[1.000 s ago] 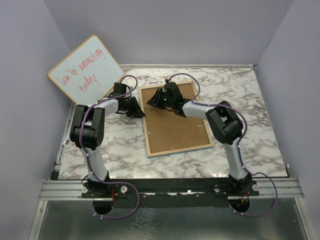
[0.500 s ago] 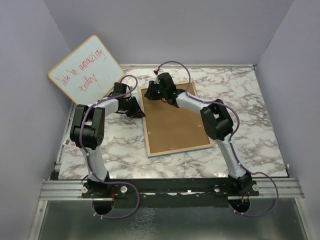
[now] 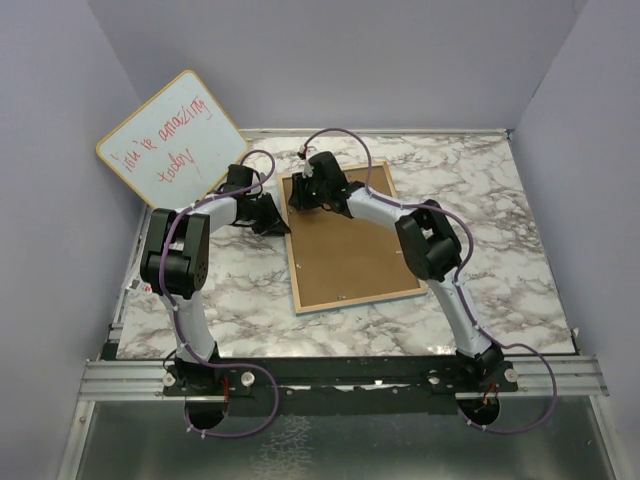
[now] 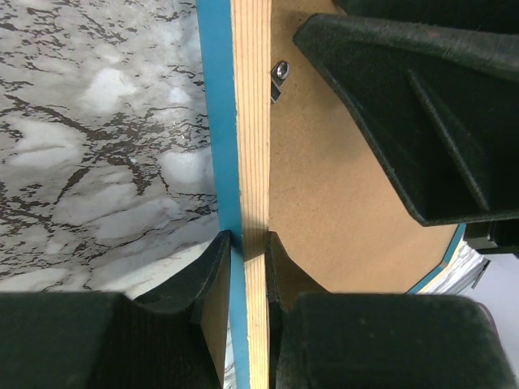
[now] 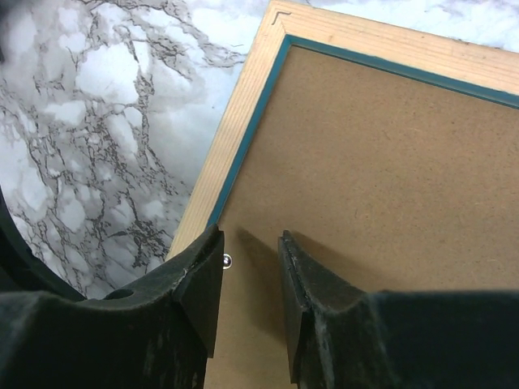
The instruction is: Put the photo into the frame
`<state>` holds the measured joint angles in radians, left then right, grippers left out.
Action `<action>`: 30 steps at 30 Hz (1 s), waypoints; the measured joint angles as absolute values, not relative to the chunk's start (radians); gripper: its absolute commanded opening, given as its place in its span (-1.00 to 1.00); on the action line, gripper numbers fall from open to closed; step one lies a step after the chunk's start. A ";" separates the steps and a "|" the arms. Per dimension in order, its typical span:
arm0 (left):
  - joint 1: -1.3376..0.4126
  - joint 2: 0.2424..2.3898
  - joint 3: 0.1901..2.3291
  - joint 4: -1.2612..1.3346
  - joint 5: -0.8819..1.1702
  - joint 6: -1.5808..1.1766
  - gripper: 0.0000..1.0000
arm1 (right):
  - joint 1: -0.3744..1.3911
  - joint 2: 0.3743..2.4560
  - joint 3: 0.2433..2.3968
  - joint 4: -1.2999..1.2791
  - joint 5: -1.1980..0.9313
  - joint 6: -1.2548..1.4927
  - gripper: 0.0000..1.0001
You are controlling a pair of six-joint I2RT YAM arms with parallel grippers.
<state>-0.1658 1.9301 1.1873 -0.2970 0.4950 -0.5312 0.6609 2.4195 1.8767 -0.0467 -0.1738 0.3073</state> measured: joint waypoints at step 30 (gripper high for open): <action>-0.165 1.937 1.197 -0.309 0.498 -0.530 -0.96 | 0.731 2.358 1.762 0.006 -0.051 0.130 -0.30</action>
<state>-0.1646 1.9366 1.1969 -0.3092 0.4984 -0.5304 0.7311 2.3581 1.7622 0.0063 -0.0505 0.1299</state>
